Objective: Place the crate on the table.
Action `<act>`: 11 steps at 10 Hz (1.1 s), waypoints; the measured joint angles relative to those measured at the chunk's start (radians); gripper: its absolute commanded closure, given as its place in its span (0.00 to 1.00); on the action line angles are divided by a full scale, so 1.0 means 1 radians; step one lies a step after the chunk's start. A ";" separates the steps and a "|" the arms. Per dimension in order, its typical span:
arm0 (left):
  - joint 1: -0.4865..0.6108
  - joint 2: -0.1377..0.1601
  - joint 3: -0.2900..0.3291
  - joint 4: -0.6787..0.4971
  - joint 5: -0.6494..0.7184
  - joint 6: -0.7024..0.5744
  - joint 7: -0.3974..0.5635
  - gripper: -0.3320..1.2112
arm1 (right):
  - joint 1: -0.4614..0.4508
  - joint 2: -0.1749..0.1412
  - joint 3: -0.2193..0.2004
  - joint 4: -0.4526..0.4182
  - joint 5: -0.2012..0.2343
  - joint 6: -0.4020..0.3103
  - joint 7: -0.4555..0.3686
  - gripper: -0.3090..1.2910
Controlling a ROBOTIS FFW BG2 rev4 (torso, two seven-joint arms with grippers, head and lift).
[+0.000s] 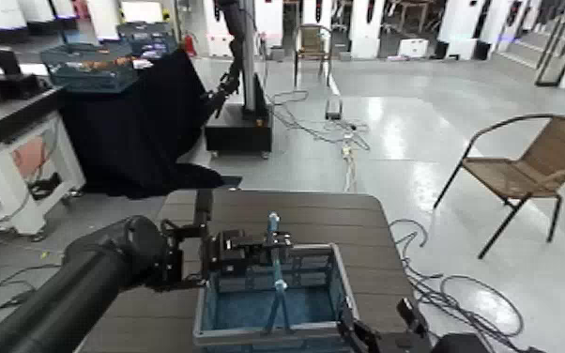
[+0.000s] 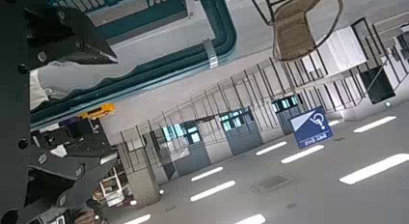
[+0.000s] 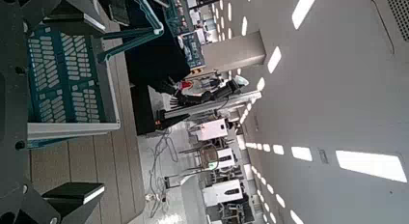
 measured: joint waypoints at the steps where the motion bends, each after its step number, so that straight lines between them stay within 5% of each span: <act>1: -0.001 -0.001 0.002 0.001 -0.006 -0.009 -0.001 0.30 | 0.000 -0.001 -0.001 0.000 -0.001 0.000 0.000 0.29; 6: 0.012 0.002 0.039 -0.008 -0.037 -0.036 0.001 0.28 | 0.002 -0.003 -0.004 -0.001 -0.005 0.000 0.000 0.29; 11: 0.240 0.060 0.290 -0.386 -0.147 -0.129 0.225 0.28 | 0.014 0.002 -0.017 -0.007 -0.005 0.005 -0.002 0.29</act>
